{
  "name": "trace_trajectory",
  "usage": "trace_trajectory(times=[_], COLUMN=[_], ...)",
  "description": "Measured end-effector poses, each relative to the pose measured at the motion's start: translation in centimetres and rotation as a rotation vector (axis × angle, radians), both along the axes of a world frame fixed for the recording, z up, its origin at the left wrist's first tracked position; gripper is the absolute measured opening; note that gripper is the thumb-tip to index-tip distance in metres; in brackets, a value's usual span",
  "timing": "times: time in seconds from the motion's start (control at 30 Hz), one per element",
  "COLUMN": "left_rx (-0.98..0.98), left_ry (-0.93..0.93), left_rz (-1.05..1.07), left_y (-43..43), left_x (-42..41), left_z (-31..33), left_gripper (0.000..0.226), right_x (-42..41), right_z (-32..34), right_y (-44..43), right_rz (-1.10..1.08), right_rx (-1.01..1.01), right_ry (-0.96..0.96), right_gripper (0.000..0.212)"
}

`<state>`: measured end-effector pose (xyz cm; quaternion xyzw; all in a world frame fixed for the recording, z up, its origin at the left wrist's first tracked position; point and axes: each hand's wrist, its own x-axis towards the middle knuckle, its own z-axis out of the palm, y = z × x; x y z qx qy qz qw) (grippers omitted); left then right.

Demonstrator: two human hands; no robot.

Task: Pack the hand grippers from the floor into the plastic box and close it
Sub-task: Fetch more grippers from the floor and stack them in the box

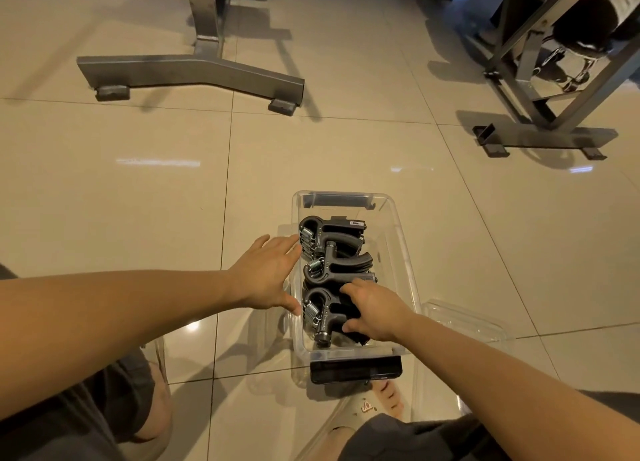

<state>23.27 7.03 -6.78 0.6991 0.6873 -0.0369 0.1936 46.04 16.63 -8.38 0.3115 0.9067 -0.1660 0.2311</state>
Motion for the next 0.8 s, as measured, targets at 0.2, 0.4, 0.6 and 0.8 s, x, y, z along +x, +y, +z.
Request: trace_trajectory(times=[0.2, 0.4, 0.6, 0.8], left_rx=[0.02, 0.203, 0.163, 0.155], left_ry=[0.006, -0.029, -0.067, -0.215], left_rz=[0.023, 0.117, 0.253, 0.435], left_y=[0.6, 0.0, -5.1, -12.9], left_x=[0.2, -0.9, -5.6, -11.0], left_z=[2.1, 7.1, 11.0, 14.2], left_gripper=[0.126, 0.104, 0.083, 0.076], right_x=[-2.9, -4.8, -8.0, -16.3], right_z=[6.3, 12.7, 17.4, 21.5], right_y=[1.0, -0.6, -4.1, -10.4], right_rz=[-0.13, -0.217, -0.256, -0.206], right_rx=[0.065, 0.19, 0.207, 0.135], right_ry=[0.137, 0.263, 0.35, 0.42], right_gripper=[0.059, 0.048, 0.049, 0.053])
